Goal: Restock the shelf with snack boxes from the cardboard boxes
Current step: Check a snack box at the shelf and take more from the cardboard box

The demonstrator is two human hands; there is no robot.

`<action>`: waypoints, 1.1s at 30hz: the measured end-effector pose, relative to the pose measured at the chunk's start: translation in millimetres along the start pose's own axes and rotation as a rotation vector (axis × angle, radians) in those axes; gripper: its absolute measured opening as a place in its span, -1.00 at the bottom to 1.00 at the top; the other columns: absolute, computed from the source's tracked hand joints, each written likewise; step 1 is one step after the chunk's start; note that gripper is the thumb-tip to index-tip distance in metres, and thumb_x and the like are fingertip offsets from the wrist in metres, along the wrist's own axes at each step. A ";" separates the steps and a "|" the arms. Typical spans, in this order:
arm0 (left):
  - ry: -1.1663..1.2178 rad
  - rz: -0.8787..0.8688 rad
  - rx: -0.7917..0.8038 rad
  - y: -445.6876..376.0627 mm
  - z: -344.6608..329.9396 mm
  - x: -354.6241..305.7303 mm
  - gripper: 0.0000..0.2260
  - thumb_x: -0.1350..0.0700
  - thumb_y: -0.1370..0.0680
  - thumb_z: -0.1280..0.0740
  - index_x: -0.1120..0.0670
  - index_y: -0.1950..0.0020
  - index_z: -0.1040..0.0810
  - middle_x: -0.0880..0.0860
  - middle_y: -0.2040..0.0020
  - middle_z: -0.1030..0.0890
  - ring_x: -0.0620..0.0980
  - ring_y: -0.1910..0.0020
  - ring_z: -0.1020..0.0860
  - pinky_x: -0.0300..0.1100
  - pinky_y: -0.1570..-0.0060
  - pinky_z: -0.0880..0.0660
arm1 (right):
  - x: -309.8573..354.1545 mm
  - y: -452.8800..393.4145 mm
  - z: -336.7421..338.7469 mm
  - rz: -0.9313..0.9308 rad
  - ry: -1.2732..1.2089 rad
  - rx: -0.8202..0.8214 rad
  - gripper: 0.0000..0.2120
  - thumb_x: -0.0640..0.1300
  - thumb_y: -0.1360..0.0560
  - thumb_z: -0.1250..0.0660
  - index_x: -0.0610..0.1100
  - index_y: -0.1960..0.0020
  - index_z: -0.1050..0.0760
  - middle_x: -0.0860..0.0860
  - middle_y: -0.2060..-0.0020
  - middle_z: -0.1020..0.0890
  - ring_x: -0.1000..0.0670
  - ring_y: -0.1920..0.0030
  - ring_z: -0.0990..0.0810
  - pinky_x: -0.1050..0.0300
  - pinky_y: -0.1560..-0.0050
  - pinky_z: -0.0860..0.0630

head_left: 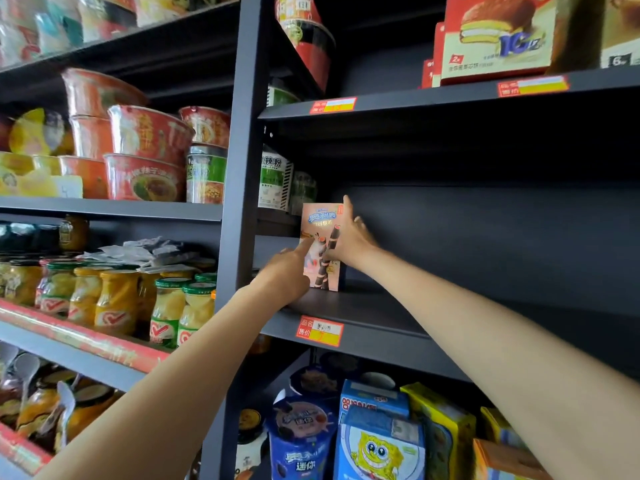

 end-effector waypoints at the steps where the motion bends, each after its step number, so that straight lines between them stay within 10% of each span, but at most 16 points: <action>1: -0.024 -0.018 0.004 -5.1 -0.8 -1.8 -0.34 0.26 -0.55 -0.19 -0.07 -0.53 0.07 0.14 -0.46 -0.25 0.16 -0.31 -0.39 -0.14 -0.04 -0.40 | -2.1 -1.6 0.5 -0.002 -0.014 -0.005 0.07 -0.11 -0.40 -0.46 -0.01 -0.52 0.33 -0.24 -0.39 -0.18 -0.25 -0.31 -0.37 -0.02 -0.22 -0.39; 9: -0.123 -0.002 0.221 -35.5 -15.9 -1.0 -0.32 0.23 -0.58 -0.15 -0.12 -0.52 0.20 0.20 -0.51 -0.14 0.19 -0.44 -0.22 -0.02 -0.34 -0.25 | -9.5 -3.0 -6.0 0.049 -0.113 0.056 -0.05 -0.34 -0.41 -0.40 0.14 -0.53 0.10 -0.25 -0.43 -0.06 -0.29 -0.36 -0.27 0.01 -0.29 -0.33; 12: -0.137 0.008 0.311 -44.3 -23.1 6.1 -0.31 0.17 -0.59 -0.18 -0.17 -0.51 0.22 0.19 -0.48 -0.23 0.11 -0.27 -0.40 -0.07 -0.17 -0.34 | -15.2 -7.8 -11.2 0.088 -0.027 0.065 -0.11 -0.43 -0.43 -0.32 0.13 -0.53 0.04 -0.24 -0.38 -0.16 -0.26 -0.27 -0.37 0.01 -0.11 -0.45; 16: -0.327 -0.023 0.289 -50.3 -21.8 10.6 -0.36 0.14 -0.61 -0.15 -0.17 -0.51 0.19 0.10 -0.55 0.00 0.15 -0.51 -0.07 0.12 -0.45 -0.07 | -30.2 -22.9 -11.2 0.048 0.070 0.056 -0.11 -0.52 -0.44 -0.21 0.18 -0.51 0.02 -0.18 -0.41 -0.13 -0.12 -0.05 -0.48 0.16 0.14 -0.48; 21: -0.574 -0.054 0.178 -57.8 -17.0 5.4 -0.28 0.28 -0.58 -0.14 -0.13 -0.51 0.26 0.08 -0.55 0.16 0.15 -0.52 0.14 0.11 -0.48 0.09 | -48.2 -35.3 -13.4 0.174 0.512 0.232 -0.47 -0.11 -0.62 -0.10 0.04 -0.54 -0.01 -0.20 -0.49 -0.02 -0.31 -0.43 -0.15 -0.13 -0.35 -0.23; 26: -0.563 -0.072 0.199 -61.7 -25.0 -1.4 -0.25 0.33 -0.56 -0.16 -0.13 -0.51 0.26 0.07 -0.55 0.16 0.14 -0.53 0.06 0.07 -0.45 -0.12 | -36.7 -31.9 -14.4 0.150 1.042 0.202 -0.31 -0.14 -0.52 -0.29 0.06 -0.53 -0.01 -0.21 -0.47 -0.03 -0.24 -0.42 -0.13 -0.07 -0.32 -0.28; 33: -0.534 -0.110 0.218 -59.3 -26.1 -3.7 -0.26 0.33 -0.55 -0.13 -0.13 -0.51 0.27 0.07 -0.55 0.13 0.14 -0.53 0.06 0.11 -0.44 -0.14 | -54.3 -31.5 -9.9 0.159 1.117 0.398 -0.28 -0.21 -0.51 -0.26 0.02 -0.54 0.04 -0.14 -0.49 -0.03 -0.17 -0.46 -0.08 -0.13 -0.35 -0.23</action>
Point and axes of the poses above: each hand's wrist, its own y-axis away from the middle knuckle, its own z-axis out of the back of the hand, x = y × z, the point moved 1 cm from there along -y, towards the middle knuckle
